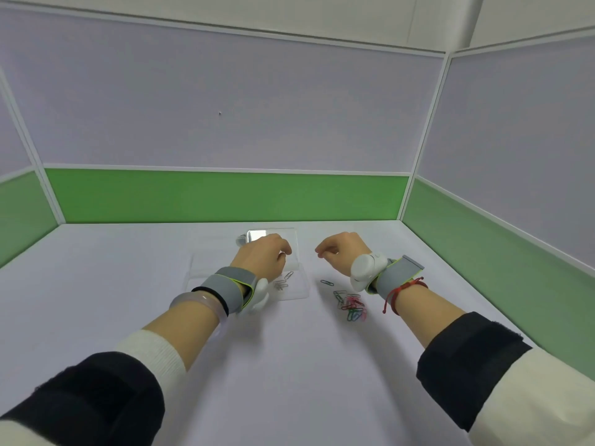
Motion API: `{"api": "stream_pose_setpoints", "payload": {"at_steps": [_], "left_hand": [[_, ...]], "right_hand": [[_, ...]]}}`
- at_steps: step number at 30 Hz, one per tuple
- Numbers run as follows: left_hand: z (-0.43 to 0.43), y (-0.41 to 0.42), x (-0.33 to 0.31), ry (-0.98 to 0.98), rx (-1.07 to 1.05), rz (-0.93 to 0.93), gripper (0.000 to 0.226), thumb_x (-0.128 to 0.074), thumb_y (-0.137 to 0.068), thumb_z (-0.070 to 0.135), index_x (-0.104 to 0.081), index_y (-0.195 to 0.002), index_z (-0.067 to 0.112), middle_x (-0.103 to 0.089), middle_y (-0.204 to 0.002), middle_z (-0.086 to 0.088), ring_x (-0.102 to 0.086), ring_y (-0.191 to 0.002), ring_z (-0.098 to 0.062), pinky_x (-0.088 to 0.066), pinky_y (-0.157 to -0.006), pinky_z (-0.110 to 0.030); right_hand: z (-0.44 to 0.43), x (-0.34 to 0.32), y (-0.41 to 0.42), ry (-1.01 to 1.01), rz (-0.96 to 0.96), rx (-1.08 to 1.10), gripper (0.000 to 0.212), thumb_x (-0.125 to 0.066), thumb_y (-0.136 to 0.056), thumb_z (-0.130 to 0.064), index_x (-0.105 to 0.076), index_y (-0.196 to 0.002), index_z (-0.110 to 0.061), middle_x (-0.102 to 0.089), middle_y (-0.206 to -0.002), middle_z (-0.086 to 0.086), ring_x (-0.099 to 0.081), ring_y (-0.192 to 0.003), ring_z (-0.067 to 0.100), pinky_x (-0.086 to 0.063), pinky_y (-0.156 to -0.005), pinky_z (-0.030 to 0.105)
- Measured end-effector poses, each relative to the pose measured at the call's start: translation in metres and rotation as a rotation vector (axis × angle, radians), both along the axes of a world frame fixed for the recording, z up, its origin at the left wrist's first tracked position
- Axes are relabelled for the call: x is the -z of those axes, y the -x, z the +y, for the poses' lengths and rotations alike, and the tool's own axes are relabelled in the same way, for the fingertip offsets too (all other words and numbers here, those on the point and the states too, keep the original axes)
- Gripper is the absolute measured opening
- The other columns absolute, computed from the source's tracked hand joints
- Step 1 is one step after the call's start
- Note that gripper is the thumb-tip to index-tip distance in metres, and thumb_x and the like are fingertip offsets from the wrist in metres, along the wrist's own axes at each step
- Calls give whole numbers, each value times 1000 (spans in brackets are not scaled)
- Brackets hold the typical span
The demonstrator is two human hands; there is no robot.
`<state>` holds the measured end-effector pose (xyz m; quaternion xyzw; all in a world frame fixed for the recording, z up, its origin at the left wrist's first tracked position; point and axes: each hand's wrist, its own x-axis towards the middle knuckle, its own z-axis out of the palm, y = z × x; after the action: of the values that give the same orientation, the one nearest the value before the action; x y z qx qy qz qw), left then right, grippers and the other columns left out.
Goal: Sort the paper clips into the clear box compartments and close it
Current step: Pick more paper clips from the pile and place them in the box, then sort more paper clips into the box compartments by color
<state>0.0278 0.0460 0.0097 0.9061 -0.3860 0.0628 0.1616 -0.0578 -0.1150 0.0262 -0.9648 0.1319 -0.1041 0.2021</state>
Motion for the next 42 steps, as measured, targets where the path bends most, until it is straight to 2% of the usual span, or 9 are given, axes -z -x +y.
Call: {"api": "stream_pose_setpoints", "payload": {"at_steps": [3, 7, 12, 16, 22, 27, 32, 38, 42], "left_hand": [[-10, 4, 2, -15, 32, 10, 30, -40, -94, 15, -61, -115, 21, -58, -125, 2, -57, -112, -21, -45, -89, -34], [-26, 12, 6, -57, 74, 16, 28, -43, -94, 20, -60, -117, 22, -57, -124, 2, -60, -106, -23, -46, -86, -35], [-45, 20, 16, -127, 129, 8, 30, -47, -93, 24, -57, -122, 22, -54, -128, 3, -58, -109, -23, -44, -94, -34], [-59, 25, 24, -168, 170, -15, 31, -47, -94, 22, -59, -122, 22, -54, -130, 2, -57, -111, -22, -40, -96, -33], [-75, 20, 35, -247, 181, -40, 32, -47, -94, 22, -59, -124, 23, -53, -132, 1, -51, -119, -25, -37, -101, -33], [-86, 17, 43, -279, 184, -89, 32, -46, -94, 18, -62, -120, 23, -56, -127, -1, -52, -117, -24, -37, -97, -32], [-90, 18, 50, -271, 154, -91, 28, -46, -92, 15, -66, -111, 19, -61, -118, -3, -55, -110, -26, -38, -94, -31], [-90, 20, 50, -274, 111, -94, 21, -47, -93, 15, -64, -104, 12, -61, -114, -8, -56, -106, -28, -40, -91, -32], [-88, 21, 49, -250, 108, -87, 18, -46, -92, 15, -61, -101, 11, -61, -112, -9, -57, -103, -29, -38, -90, -32]], "right_hand": [[-11, 2, 7, 1, 11, 39, 28, -51, -88, -4, -71, -107, -8, -73, -110, 11, -65, -105, 26, -49, -98, 32], [-25, 6, 19, 22, 62, 80, 29, -50, -88, -5, -71, -108, -10, -71, -115, 9, -64, -108, 24, -49, -96, 28], [-39, 17, 30, 15, 188, 110, 34, -49, -87, -4, -70, -112, -13, -69, -118, 8, -62, -110, 24, -50, -97, 31], [-43, 29, 33, 43, 279, 93, 31, -52, -87, -6, -71, -109, -15, -70, -114, 7, -64, -106, 24, -51, -89, 29], [-39, 40, 27, 73, 283, 35, 29, -52, -86, -6, -74, -102, -16, -73, -108, 5, -66, -99, 26, -53, -79, 29], [-40, 40, 22, 161, 335, -37, 33, -52, -87, -6, -72, -108, -20, -71, -114, 4, -65, -101, 27, -45, -70, 24], [-38, 45, 22, 207, 292, -24, 29, -51, -84, -6, -73, -100, -15, -73, -105, 9, -67, -92, 32, -48, -70, 28], [-35, 52, 17, 238, 347, 26, 24, -52, -85, -14, -69, -100, -7, -71, -104, 13, -67, -92, 34, -52, -71, 32], [-39, 53, 18, 195, 368, 60, 25, -50, -87, -16, -66, -99, -2, -69, -106, 15, -63, -84, 32, -47, -68, 31]]}}
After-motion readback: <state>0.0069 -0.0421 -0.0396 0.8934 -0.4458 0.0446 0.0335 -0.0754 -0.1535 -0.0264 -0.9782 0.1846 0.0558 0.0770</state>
